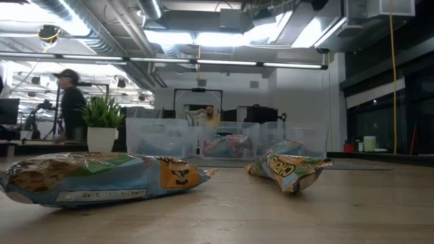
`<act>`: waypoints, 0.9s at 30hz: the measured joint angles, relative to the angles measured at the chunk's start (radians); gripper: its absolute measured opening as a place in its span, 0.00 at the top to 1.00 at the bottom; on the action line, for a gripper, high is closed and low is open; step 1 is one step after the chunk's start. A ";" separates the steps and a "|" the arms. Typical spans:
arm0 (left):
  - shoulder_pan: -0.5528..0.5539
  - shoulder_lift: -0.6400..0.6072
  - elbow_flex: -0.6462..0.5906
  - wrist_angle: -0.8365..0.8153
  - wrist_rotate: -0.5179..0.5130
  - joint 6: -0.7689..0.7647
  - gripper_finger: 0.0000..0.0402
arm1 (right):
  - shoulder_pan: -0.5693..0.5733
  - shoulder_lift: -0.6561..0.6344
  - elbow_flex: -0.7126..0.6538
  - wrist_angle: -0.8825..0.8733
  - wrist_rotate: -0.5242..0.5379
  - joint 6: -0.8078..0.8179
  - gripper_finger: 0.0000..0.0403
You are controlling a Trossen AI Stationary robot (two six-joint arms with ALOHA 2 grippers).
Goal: Pick and place Granola Bars by type
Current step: Put the yellow granola bar into the right transparent bin
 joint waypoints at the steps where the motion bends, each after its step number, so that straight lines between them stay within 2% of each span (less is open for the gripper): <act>1: -0.009 -0.023 -0.027 0.000 -0.019 -0.028 0.47 | 0.014 0.009 -0.032 0.050 -0.002 -0.012 0.54; 5: -0.046 -0.099 -0.120 0.023 -0.044 -0.109 0.47 | 0.068 0.052 -0.106 0.099 -0.008 -0.083 0.54; 9: -0.078 -0.139 -0.178 0.057 -0.044 -0.144 0.47 | 0.115 0.092 -0.107 0.093 -0.031 -0.188 0.51; 15: -0.107 -0.146 -0.208 0.084 -0.043 -0.148 0.47 | 0.124 0.175 0.019 -0.043 -0.050 -0.315 0.38; 21: -0.112 -0.143 -0.208 0.085 -0.048 -0.146 0.47 | 0.124 0.365 0.199 -0.306 -0.064 -0.570 0.23; 27: -0.112 -0.143 -0.208 0.084 -0.050 -0.150 0.47 | 0.124 0.569 0.318 -0.398 -0.121 -0.805 0.21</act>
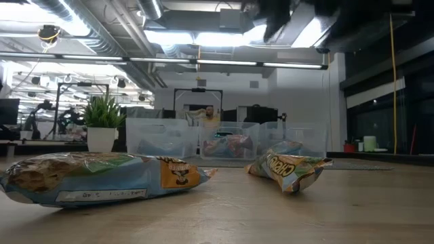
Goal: Pick and place Granola Bars by type
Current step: Put the yellow granola bar into the right transparent bin
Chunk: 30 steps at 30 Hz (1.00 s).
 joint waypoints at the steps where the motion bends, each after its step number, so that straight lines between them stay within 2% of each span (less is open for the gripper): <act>1: 0.000 0.000 0.000 0.000 0.001 -0.005 0.47 | 0.000 0.030 0.004 -0.016 -0.001 -0.036 0.21; 9: 0.000 0.000 0.000 0.000 0.007 -0.014 0.47 | -0.012 0.214 0.005 0.030 -0.044 -0.210 0.26; 16: 0.000 0.000 0.000 0.000 0.007 -0.023 0.47 | -0.013 0.305 0.005 0.135 -0.055 -0.317 0.30; 20: 0.000 0.000 0.000 0.000 0.007 -0.032 0.47 | -0.014 0.347 0.005 0.146 -0.111 -0.321 0.30; 26: 0.000 0.000 0.000 0.000 0.014 -0.033 0.47 | -0.014 0.394 0.005 0.158 -0.121 -0.338 0.31; 30: 0.000 0.001 0.000 0.000 0.014 -0.033 0.47 | -0.013 0.399 0.006 0.155 -0.126 -0.347 0.38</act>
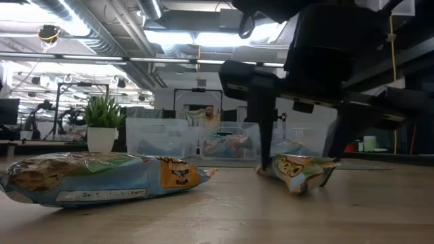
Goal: Pick and place Granola Bars by type
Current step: Put the yellow granola bar into the right transparent bin
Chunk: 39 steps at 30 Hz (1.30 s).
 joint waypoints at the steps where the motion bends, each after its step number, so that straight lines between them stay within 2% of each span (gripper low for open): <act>1: 0.000 0.000 0.000 0.000 0.000 0.000 0.47 | 0.000 0.000 0.000 -0.001 0.000 -0.001 0.42; 10: 0.000 0.001 0.000 0.000 0.000 0.000 0.47 | -0.001 0.006 0.017 -0.027 0.021 0.060 0.89; 15: 0.000 0.001 0.000 0.000 0.000 0.000 0.47 | -0.026 -0.002 0.075 -0.127 0.113 0.194 0.91; 20: 0.000 0.001 0.000 0.000 0.000 0.002 0.47 | -0.071 -0.066 0.131 -0.152 0.202 0.322 0.85; 25: 0.000 0.001 0.000 0.000 0.000 0.003 0.47 | -0.104 -0.138 0.188 -0.148 0.218 0.378 0.91; 28: 0.000 0.001 0.000 0.000 0.000 0.003 0.47 | -0.128 -0.186 0.230 -0.139 0.183 0.506 0.92; 31: 0.000 0.001 0.000 0.000 0.000 0.007 0.47 | -0.159 -0.255 0.255 -0.131 0.181 0.666 0.92; 34: 0.000 0.001 0.000 0.000 0.000 0.011 0.47 | -0.184 -0.339 0.246 -0.107 0.226 0.791 0.89; 39: 0.000 0.001 0.001 0.000 -0.004 0.019 0.47 | -0.191 -0.484 0.215 -0.090 0.295 0.855 0.91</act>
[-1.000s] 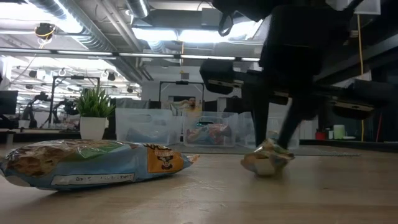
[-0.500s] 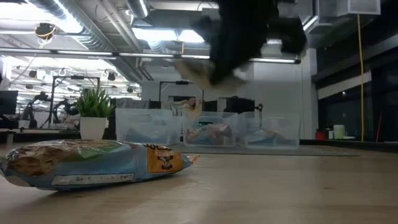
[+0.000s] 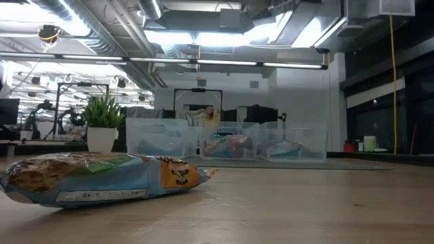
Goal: Pick and place Granola Bars by type
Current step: Put the yellow granola bar into the right transparent bin
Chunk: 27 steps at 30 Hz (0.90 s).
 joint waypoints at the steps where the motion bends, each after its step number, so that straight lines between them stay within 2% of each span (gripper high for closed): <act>1: 0.000 0.000 0.000 0.000 -0.001 0.000 0.47 | 0.000 -0.027 -0.005 0.004 0.006 0.010 0.92; 5: 0.000 0.000 0.000 0.000 -0.003 0.000 0.47 | 0.000 -0.125 -0.019 0.013 0.024 0.043 0.93; 11: 0.000 0.000 0.000 -0.001 -0.008 0.000 0.47 | 0.000 -0.228 -0.019 0.011 0.108 0.039 0.88; 19: 0.000 0.000 0.000 0.000 -0.027 0.000 0.47 | -0.011 -0.295 -0.019 -0.076 0.141 0.007 0.93; 24: 0.000 0.000 0.000 0.000 -0.047 0.000 0.47 | -0.090 -0.337 -0.020 -0.225 0.217 0.006 0.87; 27: 0.000 0.000 0.000 0.000 -0.052 0.000 0.47 | -0.182 -0.362 -0.021 -0.283 0.197 -0.034 0.87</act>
